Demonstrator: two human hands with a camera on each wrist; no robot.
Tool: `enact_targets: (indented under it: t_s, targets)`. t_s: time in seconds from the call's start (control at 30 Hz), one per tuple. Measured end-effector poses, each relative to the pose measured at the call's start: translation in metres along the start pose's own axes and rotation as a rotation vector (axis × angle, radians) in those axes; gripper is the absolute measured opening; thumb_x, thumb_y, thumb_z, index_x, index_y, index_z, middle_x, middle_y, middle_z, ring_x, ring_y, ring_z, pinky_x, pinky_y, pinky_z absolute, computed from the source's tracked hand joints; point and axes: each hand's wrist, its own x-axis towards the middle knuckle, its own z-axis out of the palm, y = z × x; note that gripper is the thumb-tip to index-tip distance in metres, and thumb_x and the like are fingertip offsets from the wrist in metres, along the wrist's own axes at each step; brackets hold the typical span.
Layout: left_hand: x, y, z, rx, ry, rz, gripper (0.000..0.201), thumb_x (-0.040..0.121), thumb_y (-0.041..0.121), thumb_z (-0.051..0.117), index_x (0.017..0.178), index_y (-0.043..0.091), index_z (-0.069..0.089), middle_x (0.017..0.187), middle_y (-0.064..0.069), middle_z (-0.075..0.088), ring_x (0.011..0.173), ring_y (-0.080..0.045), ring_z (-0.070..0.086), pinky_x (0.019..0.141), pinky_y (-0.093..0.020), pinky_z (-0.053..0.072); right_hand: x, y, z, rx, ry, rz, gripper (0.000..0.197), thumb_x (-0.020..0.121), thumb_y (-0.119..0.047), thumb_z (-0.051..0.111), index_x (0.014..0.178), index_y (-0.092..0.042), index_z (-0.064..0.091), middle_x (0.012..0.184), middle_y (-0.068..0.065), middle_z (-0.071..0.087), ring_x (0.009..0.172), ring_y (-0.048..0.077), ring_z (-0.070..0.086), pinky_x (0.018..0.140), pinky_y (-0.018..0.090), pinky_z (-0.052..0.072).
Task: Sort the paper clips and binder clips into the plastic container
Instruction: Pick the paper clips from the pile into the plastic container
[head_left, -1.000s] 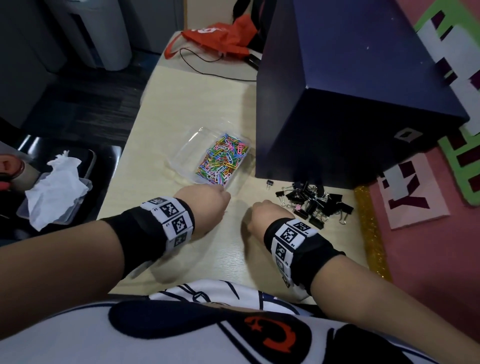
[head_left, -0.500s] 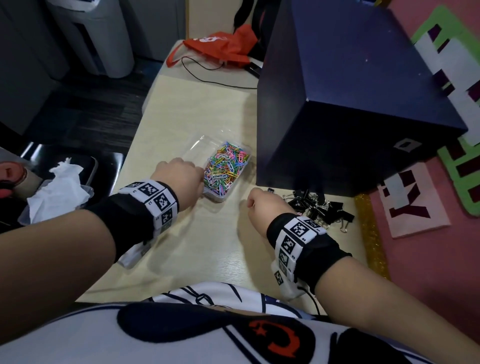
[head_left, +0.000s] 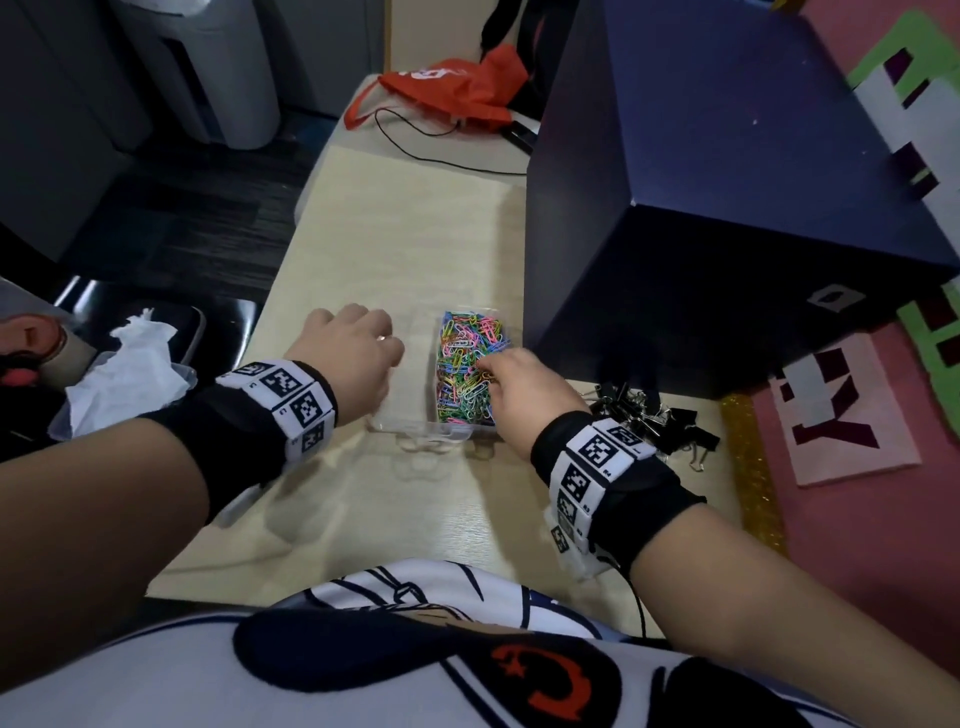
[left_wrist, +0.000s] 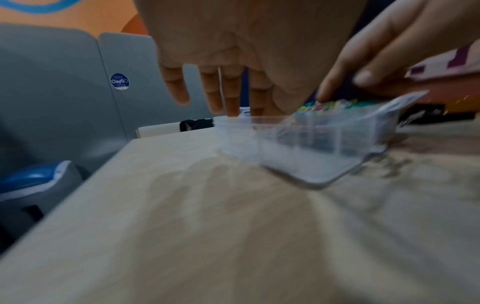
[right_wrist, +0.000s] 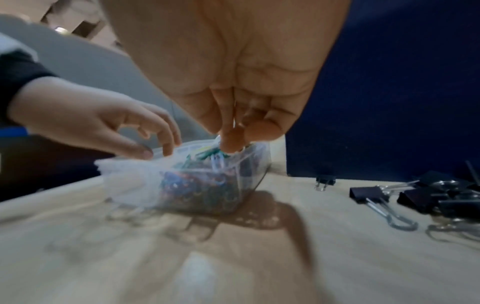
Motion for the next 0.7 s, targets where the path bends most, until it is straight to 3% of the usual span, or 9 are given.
enact_targets:
  t_s: [0.1,0.3,0.43,0.53,0.6,0.7]
  targets:
    - [-0.002,-0.010,0.005,0.005,-0.011,-0.005,0.031,0.095,0.035,0.042,0.124,0.030,0.054,0.143,0.005,0.035,0.131,-0.019,0.033,0.097,-0.041,0.034,-0.004,-0.004,0.007,-0.075,-0.109,-0.043,0.053,0.090,-0.004,0.042,0.140,-0.023,0.041,0.145,-0.002,0.035,0.119,0.027,0.052,0.096,0.038,0.046]
    - [-0.002,-0.016,0.001,0.028,-0.090,0.022,0.048,0.090,0.011,0.049,0.132,0.032,0.045,0.149,0.007,0.026,0.135,-0.018,0.029,0.099,-0.038,0.034,-0.008,-0.005,0.003,-0.049,0.002,-0.024,0.046,0.087,-0.002,0.043,0.126,-0.023,0.051,0.134,-0.001,0.042,0.102,0.027,0.056,0.083,0.033,0.046]
    - [-0.003,-0.016,-0.001,0.116,-0.089,0.044,0.042,0.089,0.018,0.055,0.128,0.032,0.050,0.149,0.007,0.029,0.134,-0.017,0.030,0.097,-0.038,0.035,-0.005,-0.004,0.004,-0.091,-0.130,-0.105,0.051,0.086,0.001,0.040,0.131,-0.022,0.050,0.141,-0.003,0.040,0.116,0.025,0.052,0.093,0.033,0.045]
    - [-0.003,-0.012,-0.004,0.129,-0.091,0.042,0.038,0.089,0.025,0.056,0.126,0.032,0.052,0.146,0.008,0.034,0.133,-0.017,0.031,0.097,-0.038,0.035,0.004,-0.006,0.001,-0.006,-0.015,-0.038,0.039,0.093,-0.009,0.039,0.125,-0.024,0.054,0.135,-0.001,0.044,0.110,0.025,0.055,0.093,0.036,0.046]
    - [-0.003,-0.011,-0.005,0.138,-0.096,0.049,0.036,0.088,0.029,0.057,0.124,0.033,0.053,0.143,0.008,0.036,0.132,-0.018,0.032,0.097,-0.038,0.035,0.012,-0.005,-0.001,0.017,0.035,0.031,0.035,0.098,-0.023,0.037,0.131,-0.022,0.049,0.138,0.002,0.043,0.113,0.028,0.054,0.096,0.038,0.045]
    - [-0.005,-0.012,-0.007,0.164,-0.106,0.070,0.034,0.087,0.039,0.059,0.120,0.037,0.054,0.137,0.008,0.040,0.128,-0.019,0.034,0.095,-0.037,0.038,0.017,-0.002,0.002,-0.077,-0.101,0.031,0.044,0.101,-0.034,0.033,0.142,-0.021,0.036,0.152,0.000,0.031,0.129,0.029,0.045,0.104,0.040,0.039]
